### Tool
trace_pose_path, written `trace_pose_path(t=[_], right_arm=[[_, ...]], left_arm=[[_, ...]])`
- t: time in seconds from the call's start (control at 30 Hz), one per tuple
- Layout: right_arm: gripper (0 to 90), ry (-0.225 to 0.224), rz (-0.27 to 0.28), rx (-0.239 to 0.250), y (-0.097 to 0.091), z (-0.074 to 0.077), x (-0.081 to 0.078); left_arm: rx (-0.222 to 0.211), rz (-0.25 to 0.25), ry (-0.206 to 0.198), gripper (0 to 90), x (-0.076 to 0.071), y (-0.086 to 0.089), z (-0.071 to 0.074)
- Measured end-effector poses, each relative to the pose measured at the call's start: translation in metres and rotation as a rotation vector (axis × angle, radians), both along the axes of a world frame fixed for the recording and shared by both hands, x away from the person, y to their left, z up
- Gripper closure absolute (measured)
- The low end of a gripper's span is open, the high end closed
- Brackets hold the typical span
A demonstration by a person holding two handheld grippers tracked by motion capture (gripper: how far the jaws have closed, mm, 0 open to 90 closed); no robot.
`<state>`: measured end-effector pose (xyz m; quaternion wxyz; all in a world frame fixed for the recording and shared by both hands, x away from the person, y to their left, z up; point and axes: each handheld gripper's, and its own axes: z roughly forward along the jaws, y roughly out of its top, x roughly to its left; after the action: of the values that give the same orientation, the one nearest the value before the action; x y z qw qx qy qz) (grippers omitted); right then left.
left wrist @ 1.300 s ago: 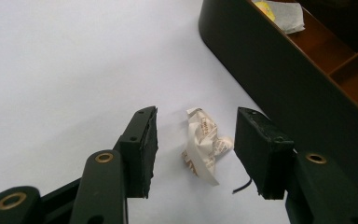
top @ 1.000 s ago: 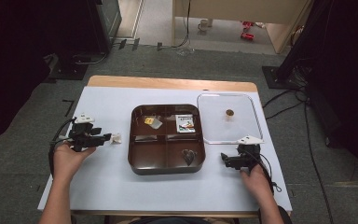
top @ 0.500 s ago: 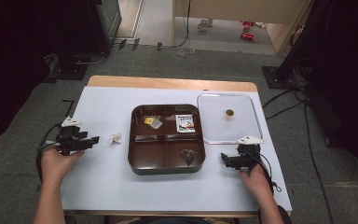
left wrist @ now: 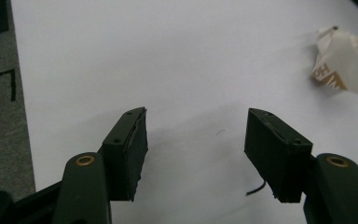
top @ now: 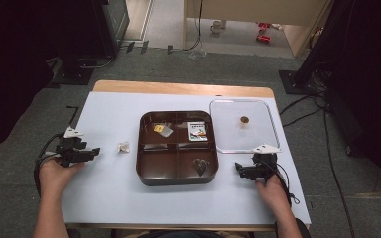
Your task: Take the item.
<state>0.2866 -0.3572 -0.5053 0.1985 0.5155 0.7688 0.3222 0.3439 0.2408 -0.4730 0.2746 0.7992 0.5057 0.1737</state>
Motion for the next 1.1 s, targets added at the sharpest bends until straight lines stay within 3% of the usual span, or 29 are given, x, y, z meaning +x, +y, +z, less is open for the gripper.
trace_pose_path(t=[0.07, 0.17, 0.23, 0.27, 0.37, 0.43, 0.93, 0.97, 1.0, 1.03, 1.1], right_arm=[[0.0, 0.000, 0.000, 0.000, 0.000, 0.000, 0.000], [0.0, 0.000, 0.000, 0.000, 0.000, 0.000, 0.000], [0.0, 0.000, 0.001, -0.001, 0.000, 0.000, 0.000], [0.0, 0.000, 0.001, -0.001, 0.000, 0.000, 0.000], [0.0, 0.000, 0.001, -0.001, 0.000, 0.000, 0.000], [0.0, -0.001, 0.001, -0.001, 0.000, 0.000, 0.000], [0.0, 0.000, 0.001, -0.001, 0.000, 0.000, 0.000], [0.0, 0.000, 0.001, -0.001, 0.000, 0.000, 0.000], [0.0, 0.000, 0.001, -0.001, 0.000, 0.000, 0.000], [0.0, 0.000, 0.001, -0.001, 0.000, 0.000, 0.000], [0.0, -0.001, 0.001, -0.001, 0.000, 0.000, 0.000]], left_arm=[[0.022, 0.005, 0.021, 37.0, 0.001, -0.002, -0.004], [-0.006, 0.019, 0.002, 34.5, -0.003, 0.000, -0.006], [-0.030, 0.018, -0.058, 33.9, -0.010, 0.002, -0.012], [-0.030, 0.018, -0.058, 33.8, -0.010, 0.002, -0.012], [-0.064, 0.033, -0.135, 33.2, -0.019, 0.004, -0.019], [-0.070, 0.035, -0.143, 33.0, -0.020, 0.004, -0.020], [-0.058, 0.048, -0.149, 31.8, -0.020, 0.003, -0.021], [-0.058, 0.048, -0.149, 26.3, -0.020, 0.003, -0.021], [-0.022, 0.111, -0.151, 26.3, -0.019, 0.001, -0.021], [-0.042, 0.187, -0.106, 6.1, -0.014, 0.003, -0.023], [-0.032, 0.185, -0.110, 5.3, -0.014, 0.002, -0.023]])
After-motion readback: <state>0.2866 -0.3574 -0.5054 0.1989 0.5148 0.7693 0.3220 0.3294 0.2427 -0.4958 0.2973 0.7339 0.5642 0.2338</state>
